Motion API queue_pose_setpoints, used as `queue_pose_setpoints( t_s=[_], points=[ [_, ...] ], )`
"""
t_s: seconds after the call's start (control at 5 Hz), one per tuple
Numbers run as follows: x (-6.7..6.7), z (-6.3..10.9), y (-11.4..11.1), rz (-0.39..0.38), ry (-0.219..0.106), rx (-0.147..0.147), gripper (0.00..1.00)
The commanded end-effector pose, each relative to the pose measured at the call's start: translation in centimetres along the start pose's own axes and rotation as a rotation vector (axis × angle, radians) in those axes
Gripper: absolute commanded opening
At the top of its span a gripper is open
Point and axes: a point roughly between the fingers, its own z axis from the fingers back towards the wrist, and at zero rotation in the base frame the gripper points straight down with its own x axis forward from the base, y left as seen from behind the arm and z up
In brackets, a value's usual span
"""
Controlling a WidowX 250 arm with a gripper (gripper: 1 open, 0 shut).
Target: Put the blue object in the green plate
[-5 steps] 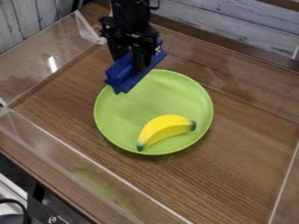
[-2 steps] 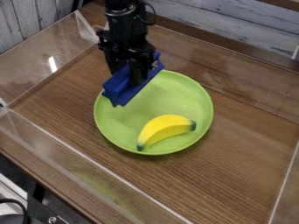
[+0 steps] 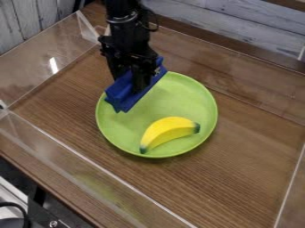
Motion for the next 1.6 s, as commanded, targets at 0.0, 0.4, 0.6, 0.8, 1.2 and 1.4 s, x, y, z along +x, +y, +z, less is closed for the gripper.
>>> queue_pose_setpoints(
  t_s=[0.0, 0.4, 0.6, 0.8, 1.2, 1.4],
  points=[
    [0.2, 0.3, 0.5, 0.017, -0.025, 0.007, 0.0],
    [-0.2, -0.5, 0.6, 0.038, -0.019, -0.002, 1.0],
    [-0.3, -1.0, 0.6, 0.048, -0.022, -0.008, 1.0],
    [-0.3, -1.4, 0.6, 0.058, -0.019, -0.012, 1.0],
    [-0.3, -2.1, 0.6, 0.083, -0.017, -0.02, 1.0],
    [-0.2, -2.2, 0.7, 0.094, -0.016, -0.024, 0.0]
  ],
)
